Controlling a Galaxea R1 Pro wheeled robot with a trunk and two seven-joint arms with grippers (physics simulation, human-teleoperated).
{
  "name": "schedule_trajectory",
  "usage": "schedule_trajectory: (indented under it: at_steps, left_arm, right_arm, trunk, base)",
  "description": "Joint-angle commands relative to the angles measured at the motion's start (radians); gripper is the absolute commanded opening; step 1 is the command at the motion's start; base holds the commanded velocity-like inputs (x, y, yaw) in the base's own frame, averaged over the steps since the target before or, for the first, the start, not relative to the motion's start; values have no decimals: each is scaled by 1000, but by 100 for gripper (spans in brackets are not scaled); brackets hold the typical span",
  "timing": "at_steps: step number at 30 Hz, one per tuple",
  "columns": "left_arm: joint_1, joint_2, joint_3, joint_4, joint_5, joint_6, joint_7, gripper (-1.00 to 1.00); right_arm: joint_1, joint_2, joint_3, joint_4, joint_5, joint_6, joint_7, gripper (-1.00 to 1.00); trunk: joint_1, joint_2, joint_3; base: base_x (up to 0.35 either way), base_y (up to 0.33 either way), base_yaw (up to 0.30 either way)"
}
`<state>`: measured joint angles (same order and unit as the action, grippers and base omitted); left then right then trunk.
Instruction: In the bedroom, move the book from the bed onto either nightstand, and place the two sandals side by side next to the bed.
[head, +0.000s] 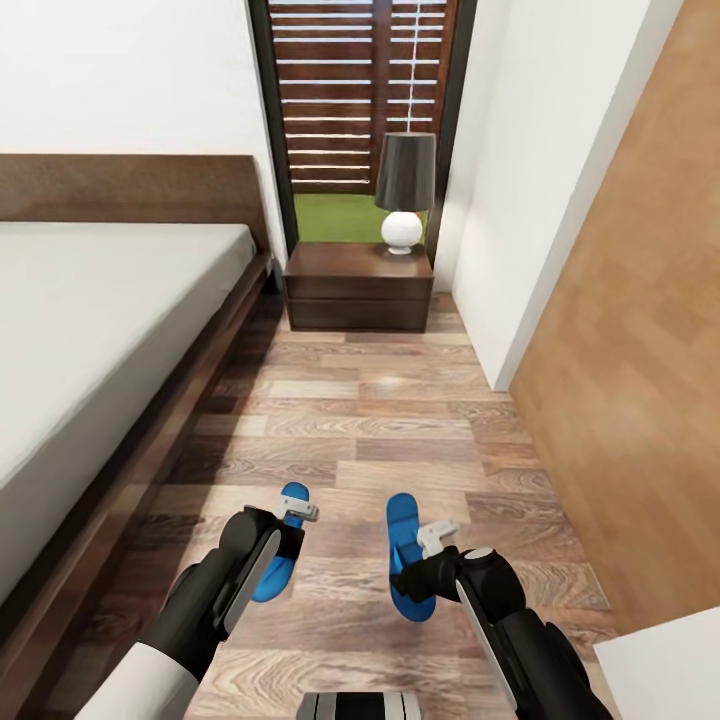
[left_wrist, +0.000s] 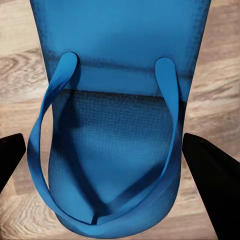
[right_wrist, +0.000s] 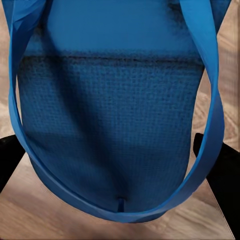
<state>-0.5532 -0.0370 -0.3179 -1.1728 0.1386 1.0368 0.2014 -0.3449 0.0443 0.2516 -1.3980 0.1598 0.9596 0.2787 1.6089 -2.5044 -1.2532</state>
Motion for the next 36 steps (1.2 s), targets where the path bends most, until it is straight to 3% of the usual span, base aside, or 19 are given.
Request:
schedule_trajectory:
  at_steps: [1,36]
  left_arm:
    - [-1,0,-1,-1,10,3,10,-100]
    - [-1,0,-8,2,10,2,12,-100]
  right_arm:
    - [0,0,0,-1,10,4,8,-100]
    - [-1,-1,-2,-1,9,4,13,-100]
  trunk:
    - [0,0,-1]
    - [0,0,-1]
  base:
    - [148,-5,0]
    - [164,-2,0]
